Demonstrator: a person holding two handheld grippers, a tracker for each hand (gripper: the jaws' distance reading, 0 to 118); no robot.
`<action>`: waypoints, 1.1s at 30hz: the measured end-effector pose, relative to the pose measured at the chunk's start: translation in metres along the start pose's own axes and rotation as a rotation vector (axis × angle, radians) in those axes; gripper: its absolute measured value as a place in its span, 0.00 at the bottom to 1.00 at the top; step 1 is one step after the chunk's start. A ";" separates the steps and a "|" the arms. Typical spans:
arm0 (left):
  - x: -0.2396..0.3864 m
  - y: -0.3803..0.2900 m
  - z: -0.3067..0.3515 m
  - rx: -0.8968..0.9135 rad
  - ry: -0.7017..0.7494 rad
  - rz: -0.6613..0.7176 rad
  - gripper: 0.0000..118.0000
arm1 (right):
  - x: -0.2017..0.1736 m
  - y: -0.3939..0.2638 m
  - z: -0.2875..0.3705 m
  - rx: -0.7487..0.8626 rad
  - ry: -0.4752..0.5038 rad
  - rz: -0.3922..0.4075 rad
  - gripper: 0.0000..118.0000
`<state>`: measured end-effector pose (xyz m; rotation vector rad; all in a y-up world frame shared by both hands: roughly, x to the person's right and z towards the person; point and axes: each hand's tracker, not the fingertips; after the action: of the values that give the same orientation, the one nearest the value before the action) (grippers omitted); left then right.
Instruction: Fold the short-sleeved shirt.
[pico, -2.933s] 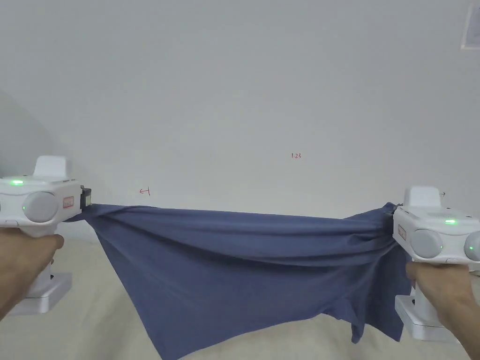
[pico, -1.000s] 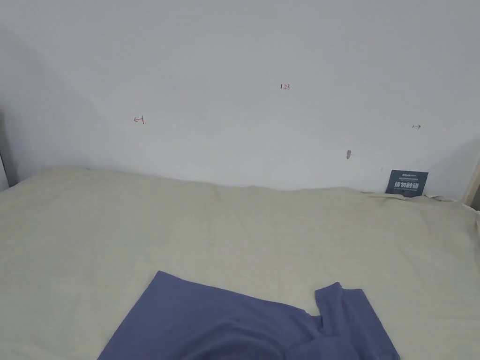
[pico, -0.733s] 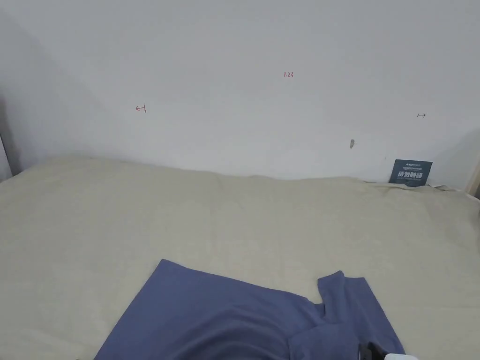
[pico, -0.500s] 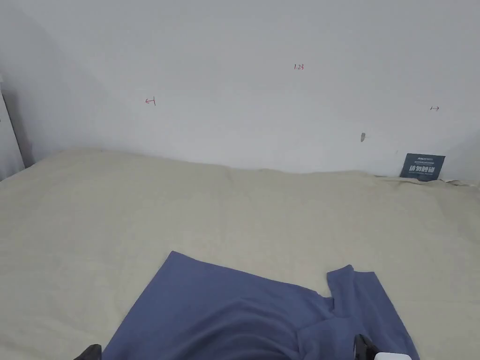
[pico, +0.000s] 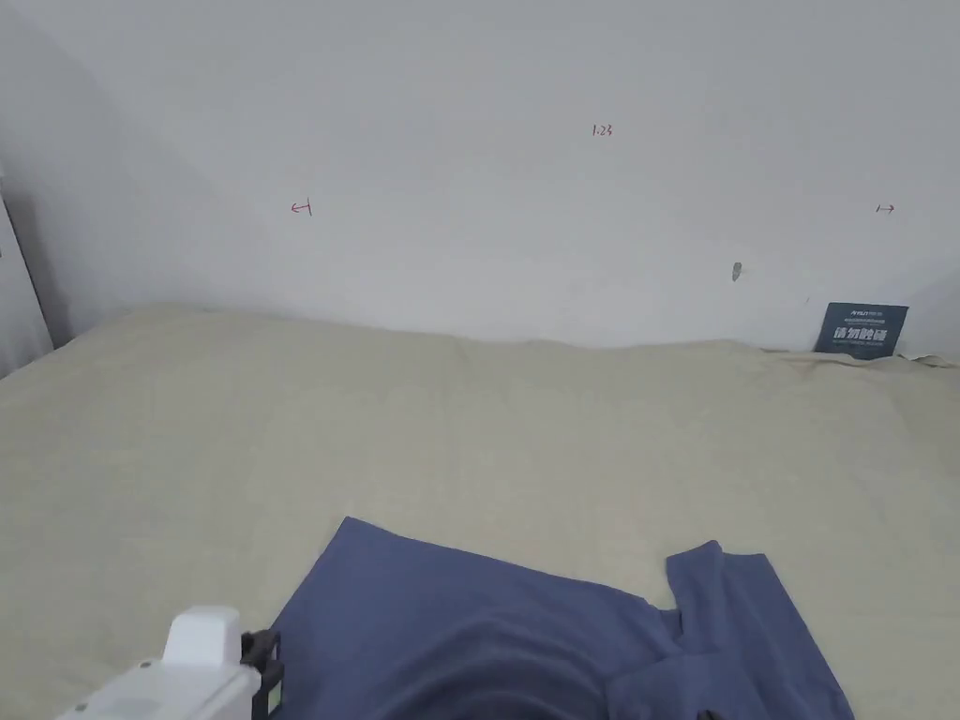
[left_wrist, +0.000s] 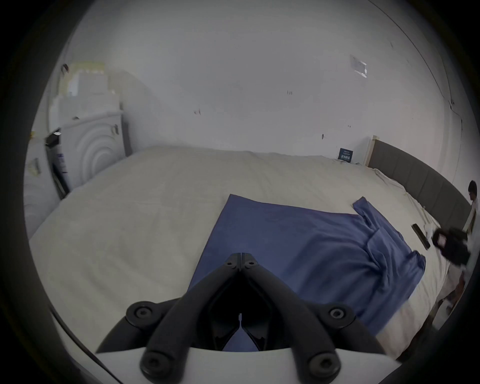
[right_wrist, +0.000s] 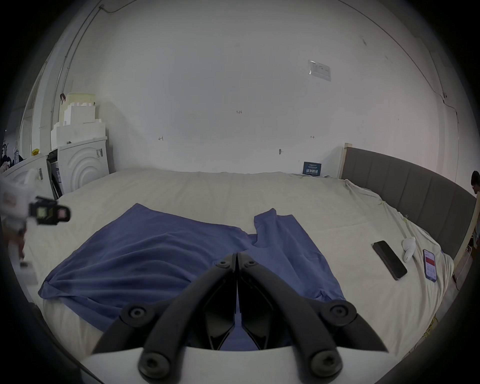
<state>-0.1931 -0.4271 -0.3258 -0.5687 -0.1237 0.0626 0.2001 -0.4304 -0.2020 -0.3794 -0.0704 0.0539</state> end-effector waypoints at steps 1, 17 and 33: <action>-0.005 0.013 -0.021 -0.042 -0.014 0.003 0.00 | 0.000 0.000 -0.004 -0.005 -0.002 0.002 0.00; -0.002 0.106 -0.262 -0.308 0.008 -0.124 0.63 | -0.003 -0.007 -0.069 -0.096 0.018 0.018 0.00; 0.042 0.086 -0.291 -0.387 0.068 -0.272 0.00 | 0.011 -0.017 -0.084 -0.145 -0.007 0.012 0.00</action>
<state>-0.1149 -0.5061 -0.6108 -0.9339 -0.1469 -0.2496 0.2179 -0.4766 -0.2731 -0.5246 -0.0793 0.0625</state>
